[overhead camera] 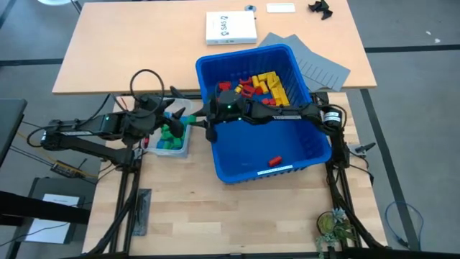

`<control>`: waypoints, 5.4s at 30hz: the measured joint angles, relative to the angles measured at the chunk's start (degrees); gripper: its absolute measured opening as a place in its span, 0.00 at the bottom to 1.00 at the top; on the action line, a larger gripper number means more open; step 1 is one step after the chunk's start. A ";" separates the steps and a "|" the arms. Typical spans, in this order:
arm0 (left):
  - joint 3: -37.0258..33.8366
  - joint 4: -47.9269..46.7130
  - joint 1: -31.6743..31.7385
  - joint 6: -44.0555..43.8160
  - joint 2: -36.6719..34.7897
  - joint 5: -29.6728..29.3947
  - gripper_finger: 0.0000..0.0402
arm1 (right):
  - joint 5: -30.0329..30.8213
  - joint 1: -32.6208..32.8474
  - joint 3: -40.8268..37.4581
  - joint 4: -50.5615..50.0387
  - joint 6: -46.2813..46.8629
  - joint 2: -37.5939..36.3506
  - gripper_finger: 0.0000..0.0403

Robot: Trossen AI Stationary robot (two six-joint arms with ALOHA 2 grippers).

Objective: Sort blocks
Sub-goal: Put the green block into the transparent bin, then put the yellow block into the transparent bin

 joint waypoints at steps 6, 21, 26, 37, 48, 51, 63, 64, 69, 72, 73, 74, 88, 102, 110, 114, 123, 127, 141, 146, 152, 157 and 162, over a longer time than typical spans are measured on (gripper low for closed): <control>-0.11 2.12 -0.59 5.73 -0.06 3.30 0.63 | -1.75 -1.22 0.00 -6.83 -0.16 -4.89 0.31; 0.00 15.23 -1.51 33.19 3.16 15.58 0.63 | -27.74 -7.03 0.02 -11.29 8.46 -14.19 0.31; -0.02 16.61 -2.53 40.16 7.73 18.36 0.63 | -36.59 -7.08 0.02 -11.12 12.72 -14.27 0.31; -0.01 27.60 -6.81 53.36 11.37 14.13 0.63 | -38.56 -6.93 0.02 -15.28 14.12 -14.34 0.31; 0.00 29.58 -6.80 58.19 14.18 18.12 0.63 | -39.49 -5.03 -0.02 -16.07 13.64 -14.25 0.31; 0.00 29.83 -6.78 58.19 14.96 18.07 0.63 | -39.94 -4.72 -0.02 -16.47 13.64 -14.24 0.31; -0.04 31.01 -6.84 58.90 15.41 18.79 0.39 | -40.89 -4.11 -0.02 -16.69 14.68 -14.23 0.37; -0.04 31.01 -6.84 58.74 15.41 18.75 0.39 | -40.73 -4.07 -0.02 -16.50 14.55 -14.23 0.39; -0.04 31.52 -6.81 53.32 15.40 14.21 0.36 | -39.23 -5.23 -0.02 -16.05 13.64 -14.48 0.48; -0.04 31.26 -6.80 45.83 14.87 9.73 0.36 | -38.99 -7.68 -0.02 -16.33 13.62 -15.77 0.53; -0.04 31.06 -6.80 43.95 14.60 8.59 0.37 | -38.65 -8.52 -0.02 -16.28 13.62 -16.46 0.54; -0.04 30.42 -6.77 42.67 14.22 7.70 0.37 | -38.25 -9.53 -0.02 -16.24 13.59 -17.22 0.55; -0.02 -2.52 -5.78 5.41 5.95 -7.13 0.37 | -23.74 -22.56 0.02 -33.64 -1.42 -23.35 0.66; -3.57 -37.65 4.43 -36.31 5.11 8.11 0.37 | -15.76 -22.62 -4.93 -40.11 -10.51 -22.78 0.61; -9.24 -37.11 10.92 -39.58 5.14 14.46 0.45 | -15.61 -21.77 -6.51 -40.20 -10.60 -22.78 0.61; -9.55 -36.26 11.70 -39.50 5.14 14.66 0.58 | -15.62 -21.78 -7.31 -40.40 -10.60 -22.78 0.61; -5.62 -26.72 10.16 -33.67 5.14 12.11 0.71 | 1.76 -22.77 -11.95 -46.49 -20.09 -22.78 0.60; -5.49 -15.51 8.89 -25.21 5.15 11.53 0.71 | 5.82 -24.58 -16.52 -48.40 -27.06 -22.78 0.58; -5.44 -5.98 7.50 -15.53 5.66 11.51 0.71 | 12.50 -29.62 -32.99 -38.91 -36.59 -22.71 0.56; -5.46 -6.96 7.50 -15.74 5.66 11.86 0.71 | 12.50 -30.97 -36.04 -34.12 -37.01 -22.71 0.56; -5.46 -6.94 6.60 -15.90 5.68 13.09 0.71 | 9.55 -31.89 -40.71 -28.63 -37.07 -22.71 0.56; -5.46 -7.30 4.91 -17.35 5.68 14.09 0.71 | 7.88 -31.68 -44.31 -22.43 -37.19 -22.75 0.56; -5.63 -11.12 3.22 -21.82 5.68 14.22 0.71 | 8.24 -31.75 -47.09 -18.33 -36.89 -22.71 0.56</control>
